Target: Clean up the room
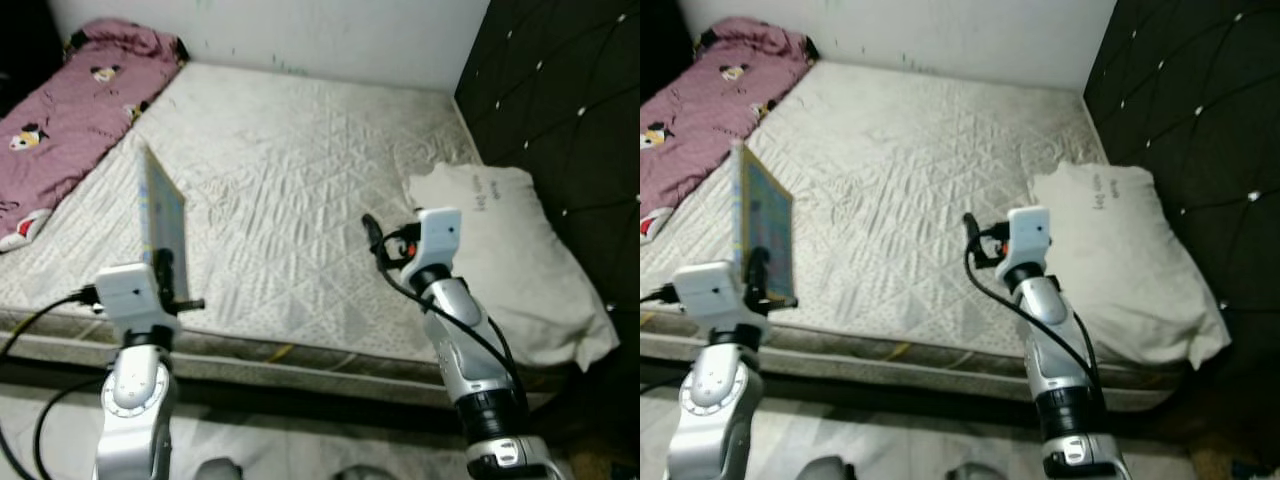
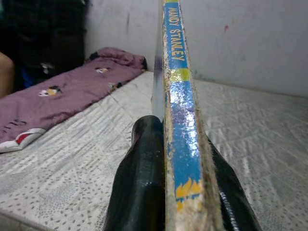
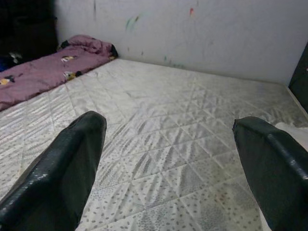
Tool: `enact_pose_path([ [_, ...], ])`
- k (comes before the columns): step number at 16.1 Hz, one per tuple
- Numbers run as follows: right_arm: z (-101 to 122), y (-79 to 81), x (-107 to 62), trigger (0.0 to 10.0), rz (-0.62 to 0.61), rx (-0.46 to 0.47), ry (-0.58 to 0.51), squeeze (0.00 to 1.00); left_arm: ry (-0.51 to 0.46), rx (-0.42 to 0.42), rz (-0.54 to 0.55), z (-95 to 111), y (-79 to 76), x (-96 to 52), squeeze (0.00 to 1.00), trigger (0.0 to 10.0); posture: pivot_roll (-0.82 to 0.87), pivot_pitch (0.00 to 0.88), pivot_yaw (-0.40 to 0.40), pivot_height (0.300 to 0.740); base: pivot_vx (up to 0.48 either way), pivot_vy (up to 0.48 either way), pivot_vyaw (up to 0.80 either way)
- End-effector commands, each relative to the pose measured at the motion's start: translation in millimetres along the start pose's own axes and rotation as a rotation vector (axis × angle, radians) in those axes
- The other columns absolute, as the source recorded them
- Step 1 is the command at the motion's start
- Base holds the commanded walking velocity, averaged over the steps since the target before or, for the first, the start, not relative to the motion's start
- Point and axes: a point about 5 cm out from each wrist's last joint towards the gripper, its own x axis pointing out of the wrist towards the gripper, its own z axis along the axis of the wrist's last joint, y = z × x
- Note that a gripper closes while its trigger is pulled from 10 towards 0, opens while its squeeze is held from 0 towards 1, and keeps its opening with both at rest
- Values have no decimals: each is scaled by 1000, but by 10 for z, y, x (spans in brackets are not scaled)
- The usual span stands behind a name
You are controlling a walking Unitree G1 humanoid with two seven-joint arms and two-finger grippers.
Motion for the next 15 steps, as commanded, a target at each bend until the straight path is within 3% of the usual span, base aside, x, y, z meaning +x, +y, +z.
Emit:
enact_pose_path([
  [1,20,-78,-6,10000,-25,-12,-1,0,-40,-18,-23,81,-80,17,0,10000,-51,0,-65,740,0,-315,0],
  [7,18,-78,-4,10000,-20,-14,2,0,-69,-30,-55,112,-114,10,0,10000,-51,0,-67,740,42,0,-133],
  [10,18,-77,0,10000,-17,-13,1,0,-76,-31,-63,118,-120,7,0,10000,-49,0,-69,740,416,0,-725],
  [15,19,-72,3,10000,-15,-14,-3,0,-77,-24,-63,114,-114,9,0,10000,-47,0,-68,740,480,0,0],
])
